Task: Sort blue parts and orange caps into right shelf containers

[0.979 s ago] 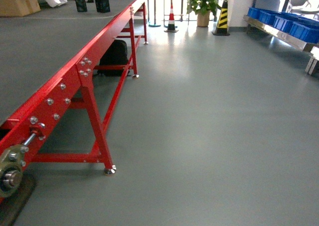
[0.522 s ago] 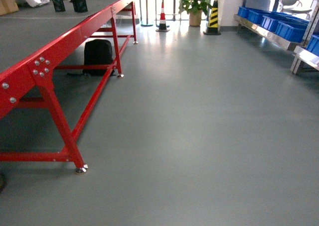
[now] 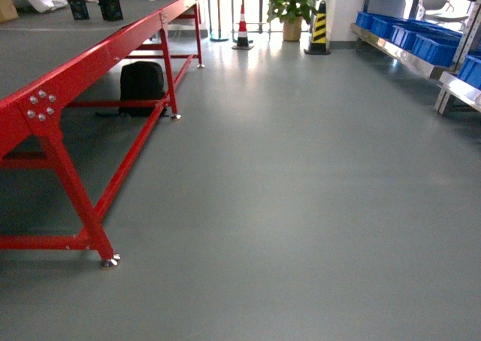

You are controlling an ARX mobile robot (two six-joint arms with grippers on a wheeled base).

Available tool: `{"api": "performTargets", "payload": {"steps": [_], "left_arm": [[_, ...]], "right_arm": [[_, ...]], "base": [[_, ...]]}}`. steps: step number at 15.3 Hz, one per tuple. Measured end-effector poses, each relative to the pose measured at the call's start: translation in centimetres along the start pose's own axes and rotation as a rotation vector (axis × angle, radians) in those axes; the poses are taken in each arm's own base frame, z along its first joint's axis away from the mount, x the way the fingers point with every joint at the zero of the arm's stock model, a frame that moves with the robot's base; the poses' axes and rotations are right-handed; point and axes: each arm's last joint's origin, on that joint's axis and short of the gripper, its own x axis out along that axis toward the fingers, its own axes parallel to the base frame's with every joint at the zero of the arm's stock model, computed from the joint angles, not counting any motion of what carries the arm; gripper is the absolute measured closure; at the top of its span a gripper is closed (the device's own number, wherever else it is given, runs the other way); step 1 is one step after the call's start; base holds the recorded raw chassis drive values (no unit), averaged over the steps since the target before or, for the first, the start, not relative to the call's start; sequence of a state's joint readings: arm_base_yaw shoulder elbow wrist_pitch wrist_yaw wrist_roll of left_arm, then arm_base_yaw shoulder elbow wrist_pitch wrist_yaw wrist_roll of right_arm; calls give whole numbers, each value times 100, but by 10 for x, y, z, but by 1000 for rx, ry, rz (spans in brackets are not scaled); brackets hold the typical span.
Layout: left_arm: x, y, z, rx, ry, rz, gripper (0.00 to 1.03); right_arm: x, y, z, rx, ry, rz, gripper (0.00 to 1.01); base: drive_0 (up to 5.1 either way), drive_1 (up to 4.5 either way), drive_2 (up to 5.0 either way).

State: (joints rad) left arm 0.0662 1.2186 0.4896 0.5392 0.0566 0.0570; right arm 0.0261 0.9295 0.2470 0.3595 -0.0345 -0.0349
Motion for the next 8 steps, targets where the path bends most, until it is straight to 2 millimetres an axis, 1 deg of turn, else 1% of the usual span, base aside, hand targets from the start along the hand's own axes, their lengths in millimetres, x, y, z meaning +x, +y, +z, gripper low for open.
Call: {"api": "performTargets", "payload": {"steps": [8], "left_arm": [[0, 0, 0, 0, -1, 0, 58]], "right_arm": [[0, 0, 0, 0, 0, 0, 58]], "base": [[-11, 413, -435]]}}
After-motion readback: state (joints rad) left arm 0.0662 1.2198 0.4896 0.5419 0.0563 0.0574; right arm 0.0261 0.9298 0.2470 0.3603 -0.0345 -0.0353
